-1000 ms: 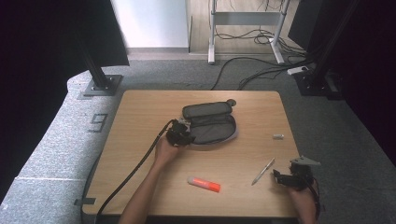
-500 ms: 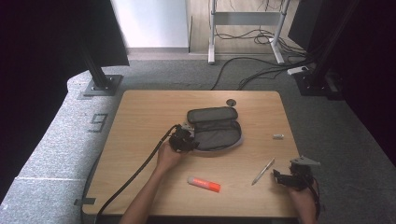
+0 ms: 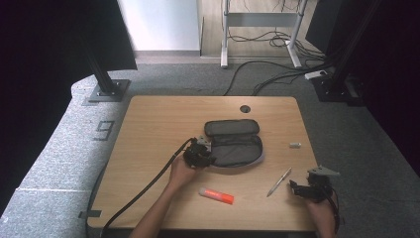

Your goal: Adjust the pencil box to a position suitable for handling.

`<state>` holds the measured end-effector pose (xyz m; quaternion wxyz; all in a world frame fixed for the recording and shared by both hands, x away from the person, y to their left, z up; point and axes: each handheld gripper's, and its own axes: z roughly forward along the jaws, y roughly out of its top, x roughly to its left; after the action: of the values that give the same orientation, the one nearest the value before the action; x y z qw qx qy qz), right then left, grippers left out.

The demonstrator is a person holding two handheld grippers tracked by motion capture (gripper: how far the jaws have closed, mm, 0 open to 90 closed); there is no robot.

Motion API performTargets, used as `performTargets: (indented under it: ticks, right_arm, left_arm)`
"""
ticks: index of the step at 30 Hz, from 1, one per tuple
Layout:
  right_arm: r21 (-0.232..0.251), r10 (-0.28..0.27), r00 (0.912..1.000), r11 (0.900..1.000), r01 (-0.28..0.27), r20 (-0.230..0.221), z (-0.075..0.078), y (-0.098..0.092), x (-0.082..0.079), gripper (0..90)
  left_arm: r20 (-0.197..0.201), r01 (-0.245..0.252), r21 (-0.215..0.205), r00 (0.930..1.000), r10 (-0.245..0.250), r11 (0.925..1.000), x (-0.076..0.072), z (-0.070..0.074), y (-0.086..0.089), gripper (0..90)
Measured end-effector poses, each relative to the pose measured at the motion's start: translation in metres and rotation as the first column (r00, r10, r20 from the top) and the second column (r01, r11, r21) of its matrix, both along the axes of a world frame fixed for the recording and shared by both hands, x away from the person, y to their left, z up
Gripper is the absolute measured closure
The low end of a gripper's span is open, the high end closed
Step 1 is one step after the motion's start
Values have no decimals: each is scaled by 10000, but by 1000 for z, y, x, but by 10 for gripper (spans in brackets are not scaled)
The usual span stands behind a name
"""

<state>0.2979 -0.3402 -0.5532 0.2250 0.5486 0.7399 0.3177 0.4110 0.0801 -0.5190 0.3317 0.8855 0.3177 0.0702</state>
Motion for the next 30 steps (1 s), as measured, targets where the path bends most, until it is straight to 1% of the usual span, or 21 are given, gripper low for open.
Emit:
performTargets:
  ticks: [5, 15, 21, 23, 27, 30]
  right_arm:
    - [2, 0, 10000, 10000, 0, -3, 0, 0, 0, 131]
    - [0, 0, 10000, 10000, 0, -2, 0, 0, 0, 130]
    - [-2, 1, 10000, 10000, -1, -1, 0, 0, 0, 131]
    - [1, -1, 10000, 10000, 1, -4, 0, 0, 0, 131]
    - [-2, 0, 10000, 10000, 0, -3, 0, 0, 0, 131]
    - [0, 2, 10000, 10000, -2, -4, 0, 0, 0, 131]
  left_arm:
    - [-35, 128, -91, 9999, -128, 9999, -7, -1, -4, 608]
    - [-76, 506, -58, 9987, -506, 9987, -25, 0, -12, 606]
    - [-85, 611, -114, 9981, -612, 9981, -34, -1, -14, 603]
    - [-88, 665, -68, 9977, -666, 9978, -36, 0, -14, 602]
    - [-104, 697, -204, 9975, -699, 9974, -43, -1, -15, 598]
    - [-102, 707, -198, 9974, -710, 9973, -45, -1, -15, 597]
